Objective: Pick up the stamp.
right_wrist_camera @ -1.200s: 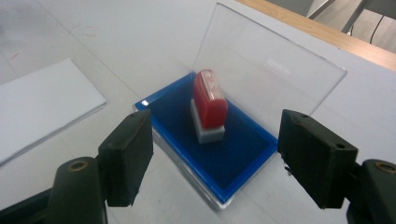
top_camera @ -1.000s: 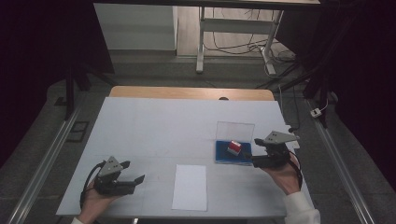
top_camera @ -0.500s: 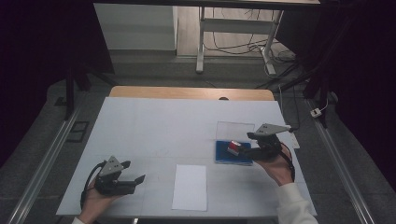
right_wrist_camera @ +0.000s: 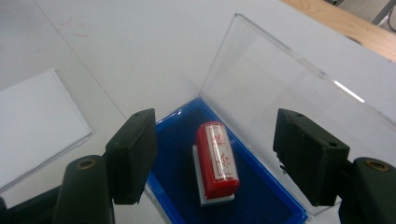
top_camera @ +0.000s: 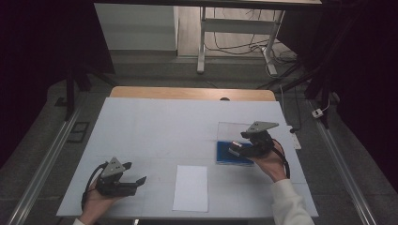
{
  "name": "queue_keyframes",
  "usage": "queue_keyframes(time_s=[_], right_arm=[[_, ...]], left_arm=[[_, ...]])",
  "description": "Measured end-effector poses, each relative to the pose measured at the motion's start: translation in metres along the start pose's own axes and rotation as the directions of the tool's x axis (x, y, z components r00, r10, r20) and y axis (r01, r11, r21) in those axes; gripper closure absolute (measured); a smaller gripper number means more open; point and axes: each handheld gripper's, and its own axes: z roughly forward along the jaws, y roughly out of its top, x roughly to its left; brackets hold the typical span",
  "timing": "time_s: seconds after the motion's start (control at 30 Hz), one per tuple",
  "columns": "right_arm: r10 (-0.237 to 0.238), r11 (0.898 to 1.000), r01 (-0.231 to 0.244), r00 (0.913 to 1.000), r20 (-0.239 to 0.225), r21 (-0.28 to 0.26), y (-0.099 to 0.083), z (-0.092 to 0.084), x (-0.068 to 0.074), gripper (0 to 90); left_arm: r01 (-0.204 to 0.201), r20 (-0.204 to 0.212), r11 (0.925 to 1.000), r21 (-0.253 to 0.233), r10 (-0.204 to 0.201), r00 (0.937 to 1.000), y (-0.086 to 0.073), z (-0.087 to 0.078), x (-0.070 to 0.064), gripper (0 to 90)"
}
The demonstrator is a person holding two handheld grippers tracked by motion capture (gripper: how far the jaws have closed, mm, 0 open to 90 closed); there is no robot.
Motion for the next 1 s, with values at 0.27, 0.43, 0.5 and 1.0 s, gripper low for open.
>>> queue_keyframes(time_s=[0.27,0.43,0.5,1.0], right_arm=[[0.003,1.0,-0.002,0.9999,-0.01,0.02,-0.003,0.007,-0.001,34.6],[0.003,0.999,-0.003,1.0,-0.009,0.035,-0.007,0.013,-0.003,38.4],[0.006,0.999,-0.005,0.9999,-0.012,0.041,-0.009,0.015,-0.004,40.1],[-0.008,0.998,0.008,0.9999,-0.007,0.064,-0.017,0.023,-0.003,55.4]], left_arm=[[0.004,-0.001,1.0,-0.001,-0.004,1.0,-0.001,-0.001,0.001,20.6],[0.004,-0.004,1.0,-0.001,-0.004,1.0,-0.002,-0.001,0.001,20.6],[0.004,-0.005,1.0,-0.001,-0.004,1.0,-0.002,-0.001,0.001,20.6],[0.004,-0.011,1.0,0.003,-0.004,0.9999,-0.003,-0.001,0.003,20.6]])
